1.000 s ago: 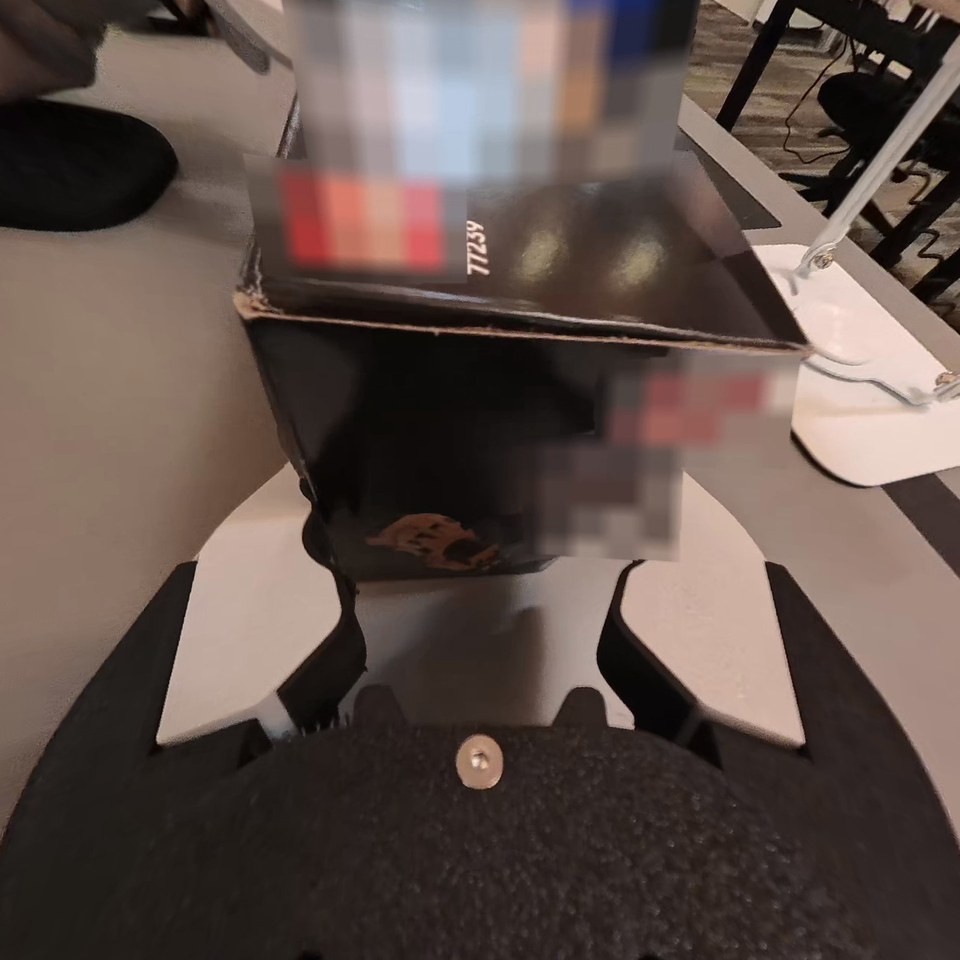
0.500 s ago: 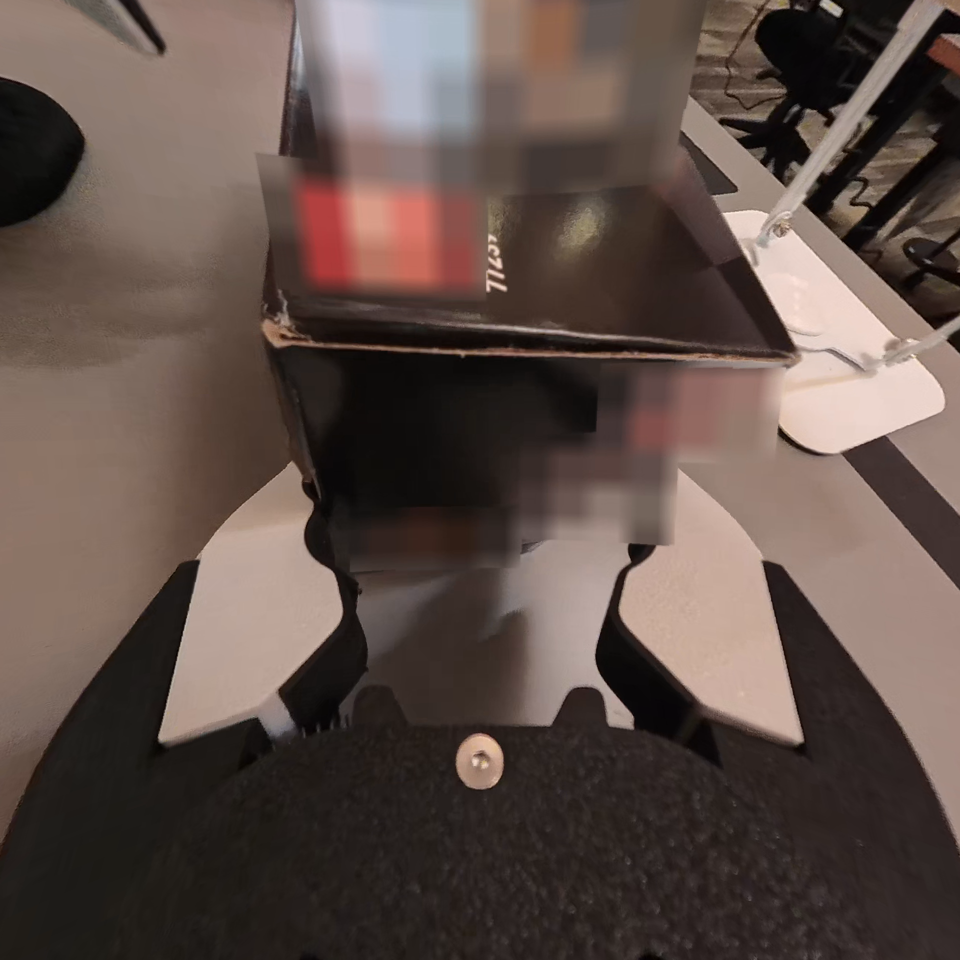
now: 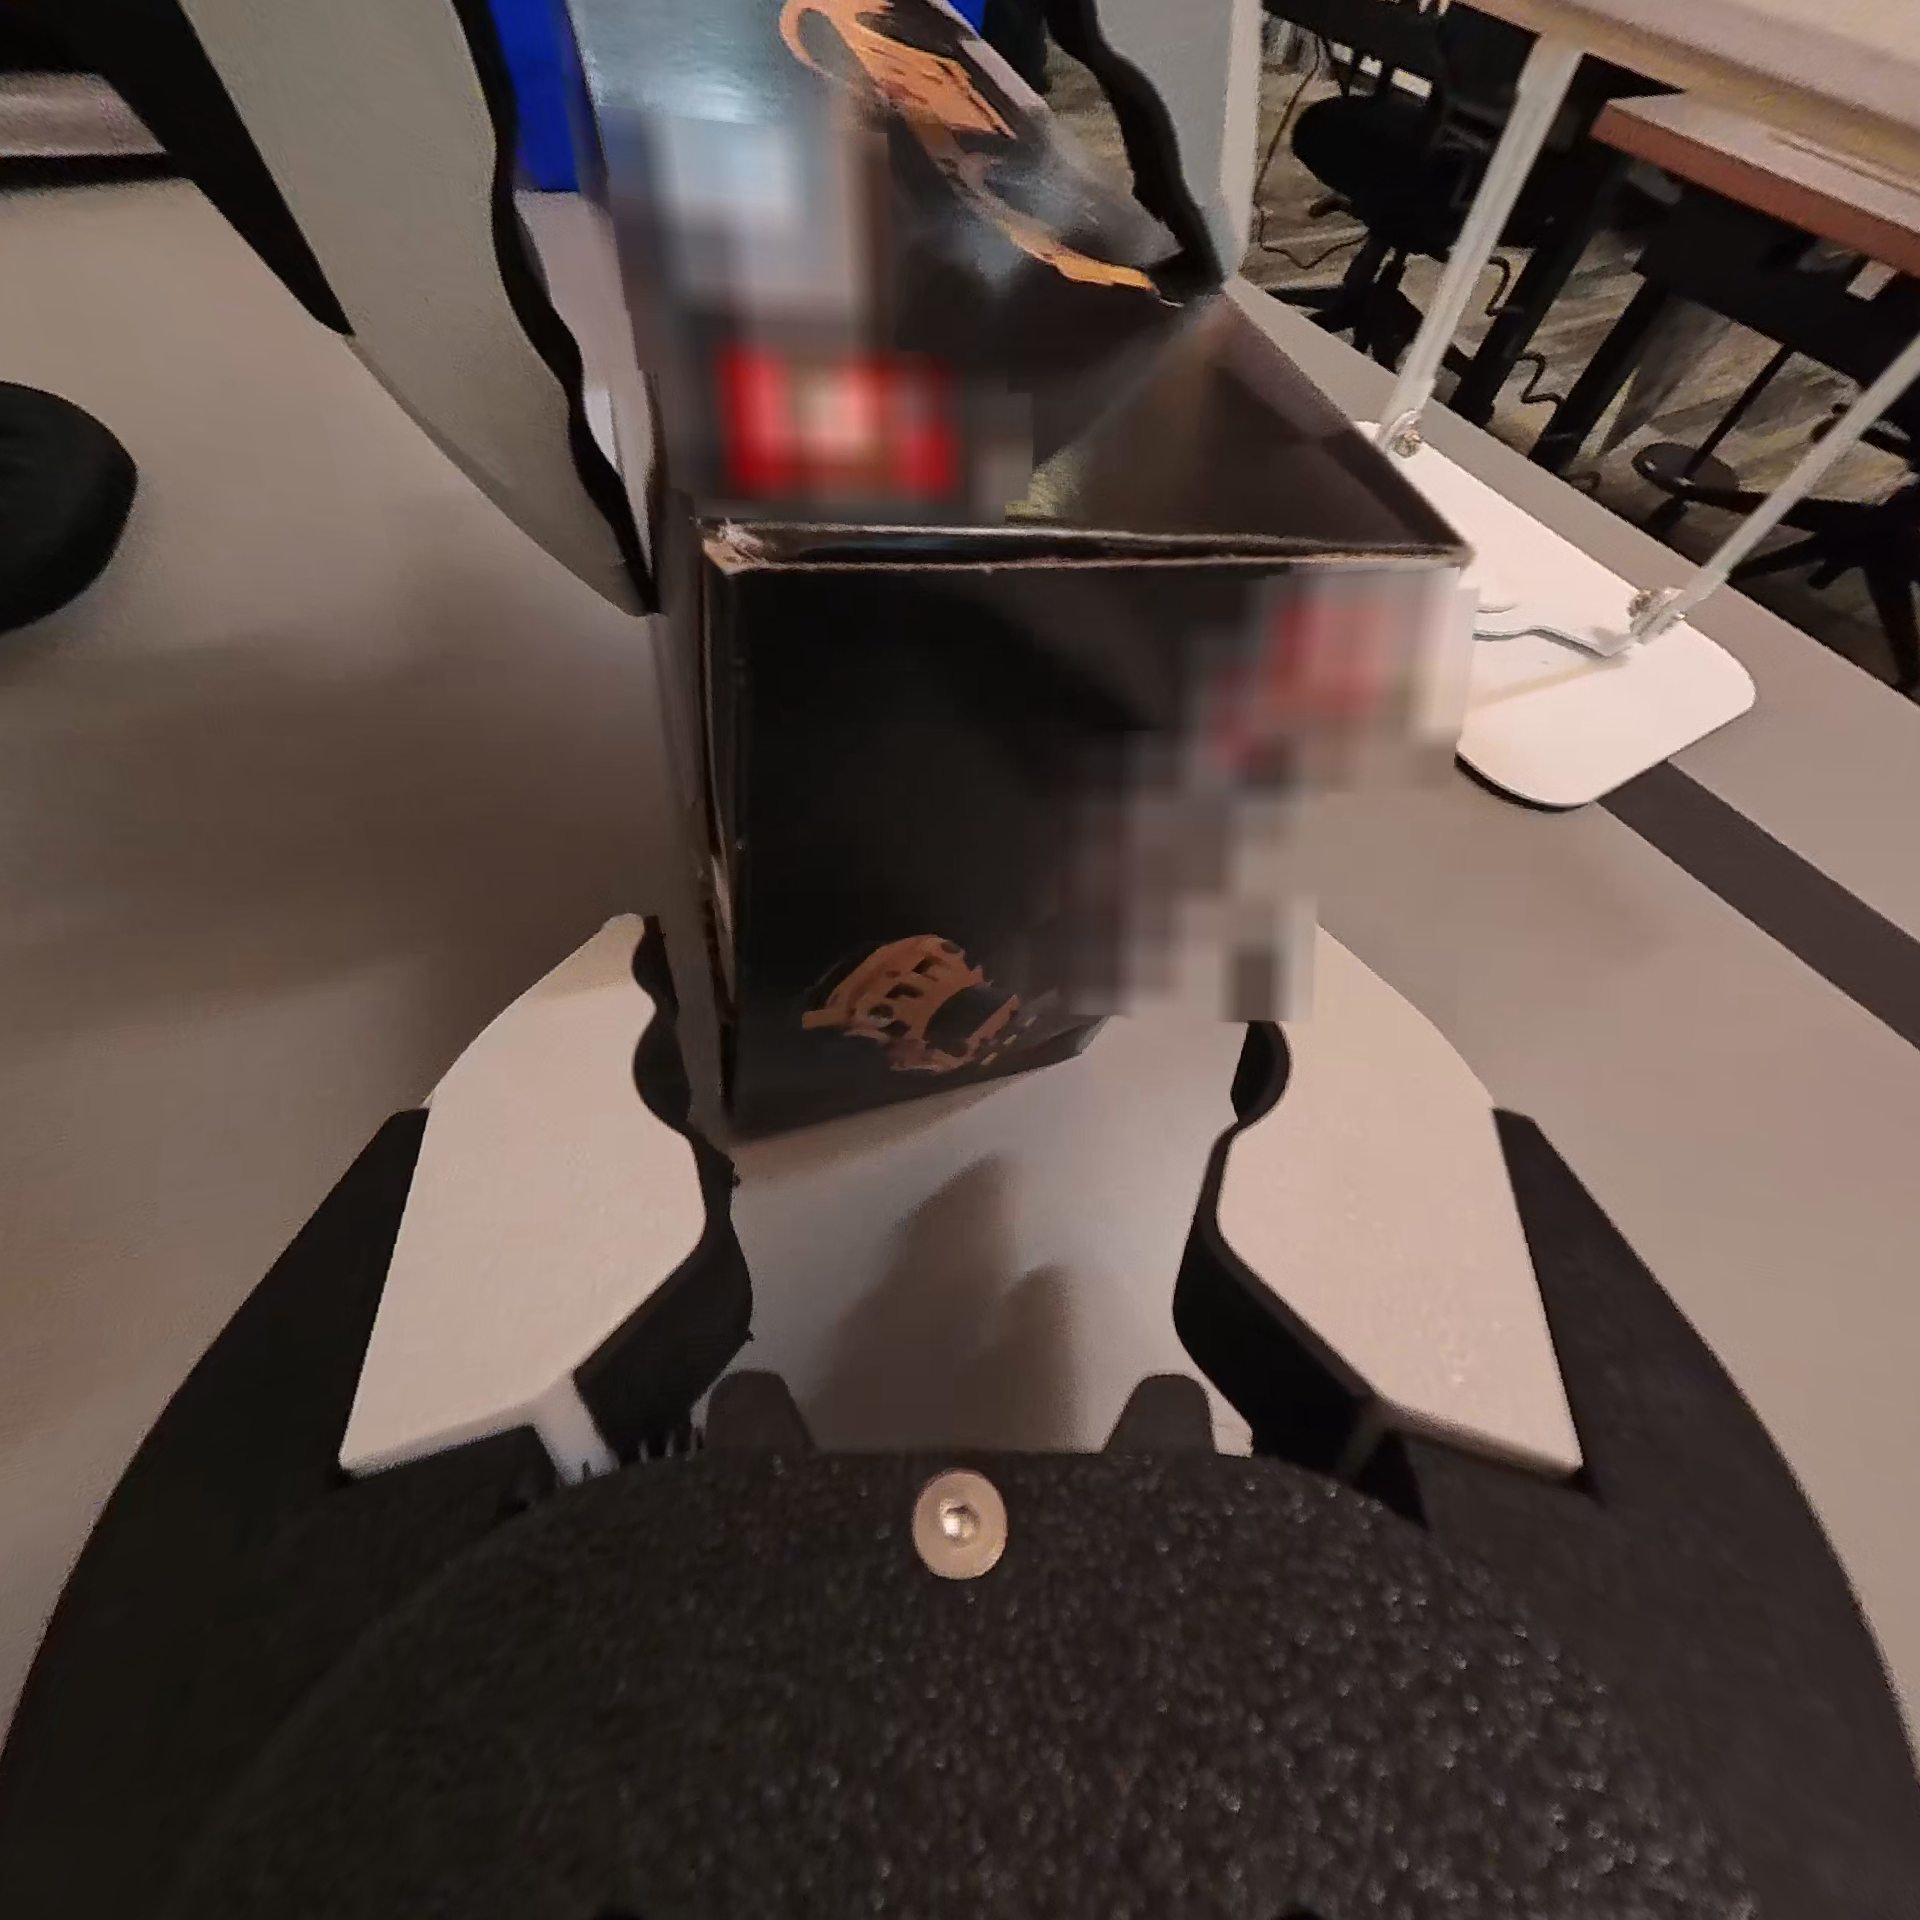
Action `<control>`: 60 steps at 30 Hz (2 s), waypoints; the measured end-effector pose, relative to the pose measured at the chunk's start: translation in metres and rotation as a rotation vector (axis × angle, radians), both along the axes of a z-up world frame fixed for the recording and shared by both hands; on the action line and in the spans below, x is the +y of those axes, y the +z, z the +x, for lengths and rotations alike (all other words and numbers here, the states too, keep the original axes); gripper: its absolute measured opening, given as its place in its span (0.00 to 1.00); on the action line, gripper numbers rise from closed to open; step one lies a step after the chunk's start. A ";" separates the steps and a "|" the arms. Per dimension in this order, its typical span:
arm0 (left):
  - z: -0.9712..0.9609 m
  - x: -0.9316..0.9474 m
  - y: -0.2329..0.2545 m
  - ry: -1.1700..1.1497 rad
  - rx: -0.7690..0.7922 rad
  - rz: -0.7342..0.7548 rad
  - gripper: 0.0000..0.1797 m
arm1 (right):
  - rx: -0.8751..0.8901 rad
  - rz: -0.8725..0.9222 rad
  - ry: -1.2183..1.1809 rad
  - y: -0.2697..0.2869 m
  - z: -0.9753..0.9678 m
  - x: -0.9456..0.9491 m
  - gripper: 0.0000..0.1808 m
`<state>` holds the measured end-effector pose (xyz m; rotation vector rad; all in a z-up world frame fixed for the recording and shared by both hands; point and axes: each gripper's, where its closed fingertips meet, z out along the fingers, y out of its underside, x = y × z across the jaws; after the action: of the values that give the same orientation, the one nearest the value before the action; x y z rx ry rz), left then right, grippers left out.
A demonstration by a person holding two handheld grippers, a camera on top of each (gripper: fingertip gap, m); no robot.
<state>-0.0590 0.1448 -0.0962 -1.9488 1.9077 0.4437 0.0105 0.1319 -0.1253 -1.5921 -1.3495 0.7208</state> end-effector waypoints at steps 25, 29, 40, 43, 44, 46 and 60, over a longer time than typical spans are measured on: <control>0.005 -0.007 0.000 -0.026 -0.136 0.048 0.61 | -0.040 0.010 0.140 -0.004 -0.002 0.003 0.50; 0.003 -0.002 0.000 0.024 -0.172 0.055 0.61 | 0.002 -0.003 0.074 0.000 0.005 0.001 0.26; 0.001 0.000 0.000 0.052 -0.151 0.078 0.60 | -0.046 0.079 -0.250 0.000 0.010 0.006 0.11; 0.002 -0.001 0.000 0.047 -0.164 0.088 0.60 | -0.061 0.096 -0.291 -0.001 0.015 0.007 0.08; 0.002 -0.001 0.000 0.046 -0.169 0.091 0.60 | -0.061 0.094 -0.294 -0.001 0.017 0.007 0.07; 0.003 -0.002 0.000 0.041 -0.165 0.100 0.60 | -0.052 0.077 -0.282 -0.002 0.019 0.005 0.07; 0.008 -0.007 0.002 0.005 -0.179 0.093 0.59 | -0.069 0.099 0.120 -0.003 0.030 -0.004 0.11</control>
<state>-0.0506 0.1382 -0.0946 -1.8672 1.7407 0.3407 0.0409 0.1282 -0.1283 -1.4796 -1.5180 0.6650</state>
